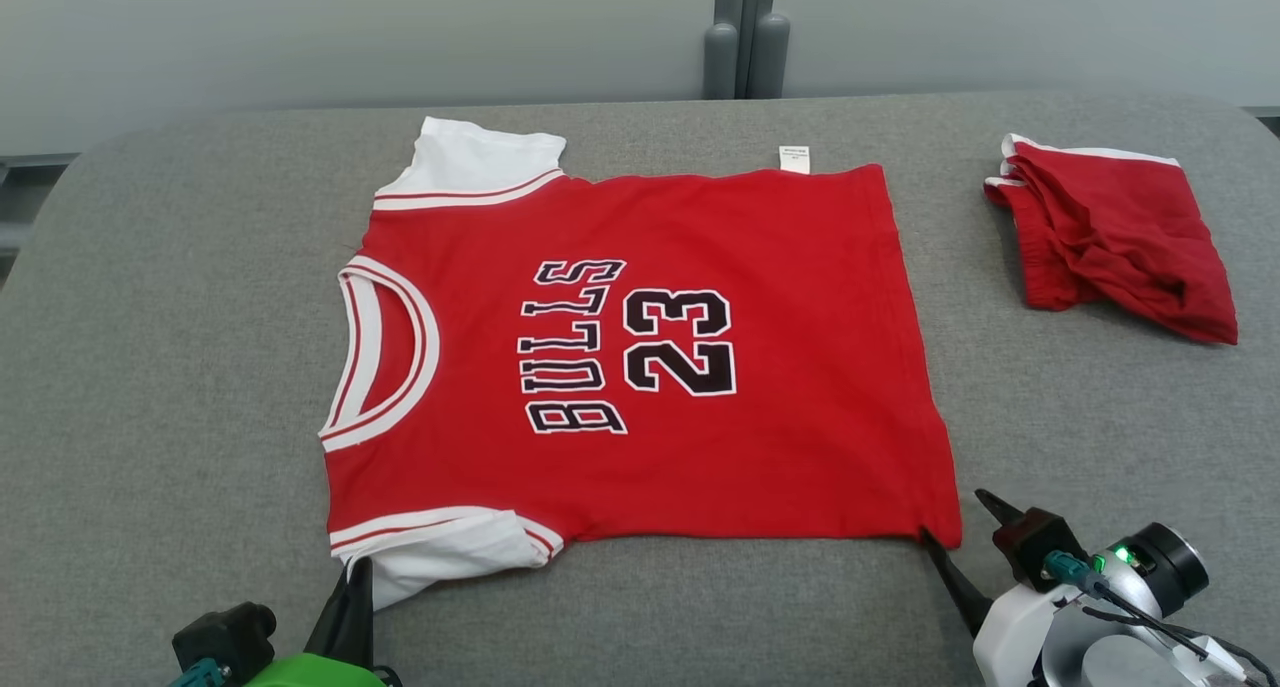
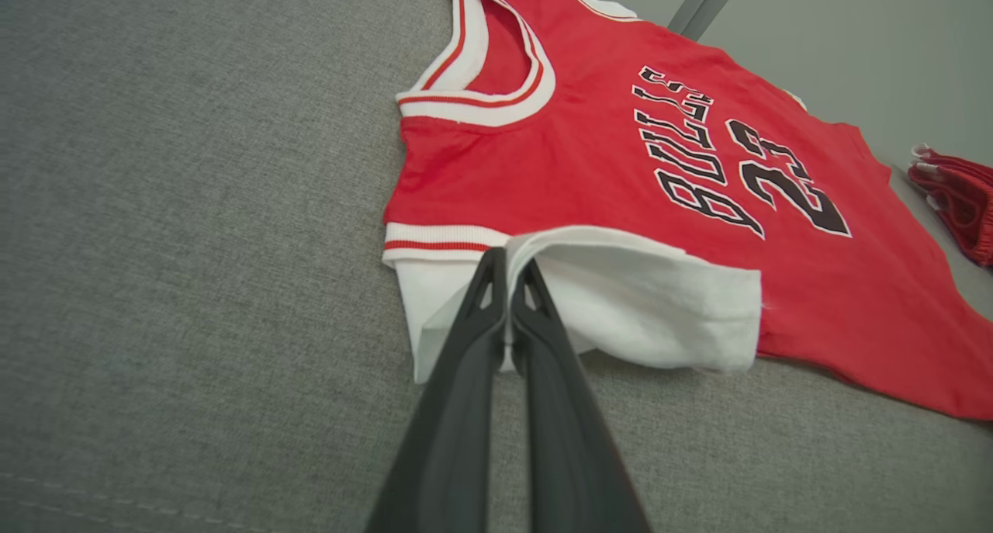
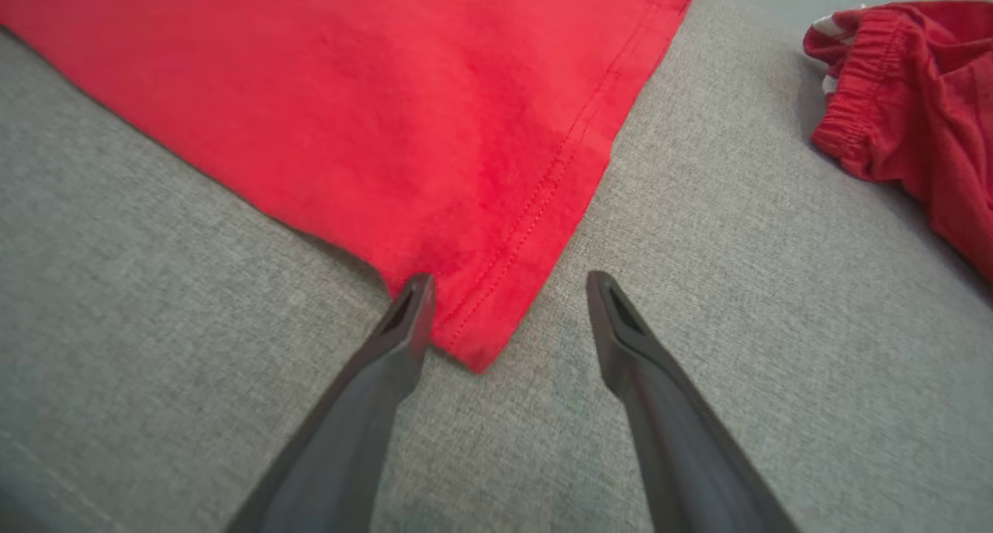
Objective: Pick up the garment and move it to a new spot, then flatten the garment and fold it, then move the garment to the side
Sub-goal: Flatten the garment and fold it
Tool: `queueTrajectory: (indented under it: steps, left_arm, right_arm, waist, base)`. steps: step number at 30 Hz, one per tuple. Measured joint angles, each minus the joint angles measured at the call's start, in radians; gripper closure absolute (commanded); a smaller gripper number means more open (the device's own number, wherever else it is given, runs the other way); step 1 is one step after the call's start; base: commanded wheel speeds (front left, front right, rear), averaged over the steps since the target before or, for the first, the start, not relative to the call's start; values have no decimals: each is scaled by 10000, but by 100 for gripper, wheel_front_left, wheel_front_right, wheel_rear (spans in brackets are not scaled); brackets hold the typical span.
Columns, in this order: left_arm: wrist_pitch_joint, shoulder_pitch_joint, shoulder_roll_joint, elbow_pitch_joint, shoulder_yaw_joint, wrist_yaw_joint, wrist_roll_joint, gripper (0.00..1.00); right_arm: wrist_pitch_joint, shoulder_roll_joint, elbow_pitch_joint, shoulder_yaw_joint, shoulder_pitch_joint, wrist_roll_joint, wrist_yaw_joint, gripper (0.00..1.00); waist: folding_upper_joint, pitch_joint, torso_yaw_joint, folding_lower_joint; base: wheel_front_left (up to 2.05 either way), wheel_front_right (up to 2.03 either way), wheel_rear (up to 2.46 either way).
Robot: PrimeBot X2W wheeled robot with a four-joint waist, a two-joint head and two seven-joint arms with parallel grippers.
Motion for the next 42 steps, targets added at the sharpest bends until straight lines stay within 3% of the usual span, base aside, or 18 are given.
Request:
queueTrajectory:
  steps: [11,12,14,17,24,36,42]
  left_arm:
    - [-88,-1,-4,15,13,2,-2,100]
    - [-90,-1,-4,21,13,2,-2,100]
    - [-98,-1,-4,36,13,0,-2,100]
    - [-100,-1,-6,58,13,0,-2,100]
    - [-102,-1,-10,144,13,0,-2,100]
    - [-274,-1,4,178,73,-19,-2,100]
    - [-602,-12,50,-458,295,-117,73,100]
  right_arm:
    - [-23,221,458,182,-263,27,119,2]
    - [-33,222,499,174,-261,63,123,14]
    - [-98,232,583,144,-256,144,130,54]
    - [-109,313,711,48,-242,370,169,63]
    - [-173,1001,1024,-466,-81,1400,253,100]
    - [-201,1290,1229,-1057,-87,2359,347,100]
    - [-245,1256,719,-1360,-106,2777,435,100]
  waist:
    - [0,106,117,1]
    - [0,103,114,0]
    - [0,97,98,0]
    - [0,87,58,0]
    - [0,44,-53,0]
    - [0,-147,-135,0]
    - [0,-354,-242,0]
  base:
    - [0,0,0]
    - [0,0,0]
    - [0,0,0]
    - [0,0,0]
    - [0,0,0]
    - [0,0,0]
    - [0,0,0]
